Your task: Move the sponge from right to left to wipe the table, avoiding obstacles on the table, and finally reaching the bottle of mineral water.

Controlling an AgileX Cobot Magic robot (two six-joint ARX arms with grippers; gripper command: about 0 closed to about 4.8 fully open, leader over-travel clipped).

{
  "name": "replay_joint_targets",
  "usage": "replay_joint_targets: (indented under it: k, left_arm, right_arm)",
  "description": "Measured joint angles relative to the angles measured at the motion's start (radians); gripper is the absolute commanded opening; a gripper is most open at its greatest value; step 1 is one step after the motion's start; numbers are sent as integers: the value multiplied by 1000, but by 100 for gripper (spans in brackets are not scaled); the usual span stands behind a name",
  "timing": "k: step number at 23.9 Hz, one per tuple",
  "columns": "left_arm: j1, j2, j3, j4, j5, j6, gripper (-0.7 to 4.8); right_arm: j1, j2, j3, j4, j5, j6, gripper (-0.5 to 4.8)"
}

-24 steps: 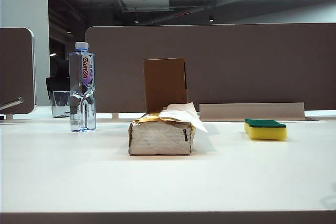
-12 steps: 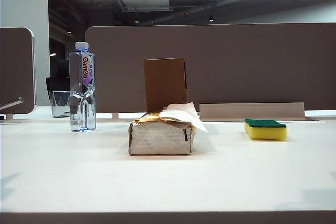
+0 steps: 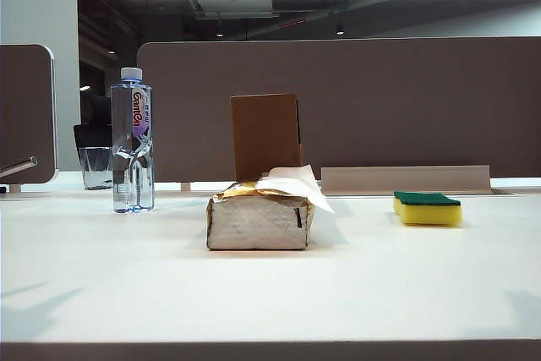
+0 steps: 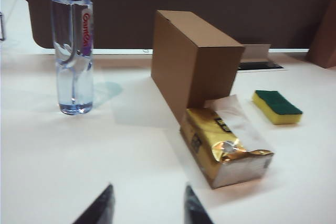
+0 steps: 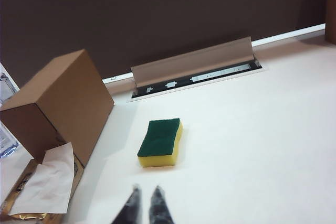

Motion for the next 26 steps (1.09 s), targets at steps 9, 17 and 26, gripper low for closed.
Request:
replay_joint_targets:
  k: [9, 17, 26]
  left_arm:
    - [0, 0, 94, -81, 112, -92, 373]
    - [0, 0, 101, -85, 186, -138, 426]
    - [0, 18, 153, -152, 208, -144, 479]
  right_arm:
    - [0, 262, 262, -70, -11, 49, 257]
    - [0, 592, 478, -169, -259, 98, 354]
    - [0, 872, 633, -225, -294, 109, 379]
